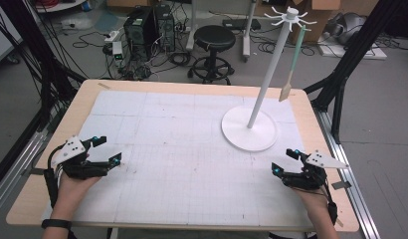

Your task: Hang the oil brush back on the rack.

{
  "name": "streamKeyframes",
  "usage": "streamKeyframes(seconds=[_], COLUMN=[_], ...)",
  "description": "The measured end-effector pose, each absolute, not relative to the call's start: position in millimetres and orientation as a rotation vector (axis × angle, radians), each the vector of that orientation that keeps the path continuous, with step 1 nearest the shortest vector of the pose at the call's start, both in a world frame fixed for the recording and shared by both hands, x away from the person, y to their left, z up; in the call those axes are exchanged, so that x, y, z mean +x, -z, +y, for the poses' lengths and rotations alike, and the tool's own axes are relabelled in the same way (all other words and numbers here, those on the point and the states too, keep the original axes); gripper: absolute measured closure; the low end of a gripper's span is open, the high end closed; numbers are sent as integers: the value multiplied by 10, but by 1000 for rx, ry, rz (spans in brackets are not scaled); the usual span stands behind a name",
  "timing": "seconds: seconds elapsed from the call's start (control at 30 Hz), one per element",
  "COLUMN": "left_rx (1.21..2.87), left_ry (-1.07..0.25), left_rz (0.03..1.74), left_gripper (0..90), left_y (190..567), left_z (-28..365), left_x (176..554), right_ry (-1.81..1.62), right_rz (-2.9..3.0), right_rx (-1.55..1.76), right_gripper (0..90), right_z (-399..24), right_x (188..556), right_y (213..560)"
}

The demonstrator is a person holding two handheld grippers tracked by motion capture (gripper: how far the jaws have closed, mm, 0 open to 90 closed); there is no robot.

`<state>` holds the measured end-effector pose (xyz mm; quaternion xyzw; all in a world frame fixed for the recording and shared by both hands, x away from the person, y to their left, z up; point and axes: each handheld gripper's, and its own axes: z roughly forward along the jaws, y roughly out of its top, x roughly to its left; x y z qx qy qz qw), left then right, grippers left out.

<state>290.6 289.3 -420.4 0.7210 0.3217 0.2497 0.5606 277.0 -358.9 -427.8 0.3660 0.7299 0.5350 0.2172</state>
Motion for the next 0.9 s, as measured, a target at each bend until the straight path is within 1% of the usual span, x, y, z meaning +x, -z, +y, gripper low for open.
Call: streamKeyframes(seconds=[0.27, 0.9], left_rx=[1704, 1709], left_ry=[-593, -596], left_rz=[764, 773], left_gripper=[159, 158], left_y=[4211, 4225], left_z=[2897, 2889], left_x=[2911, 2926], right_ry=[-1459, -1453], right_rz=[2049, 2046], right_rx=[1021, 1040], right_gripper=[164, 164], right_z=[-3585, -3647], right_x=[2806, 2798], right_y=[4338, 4344])
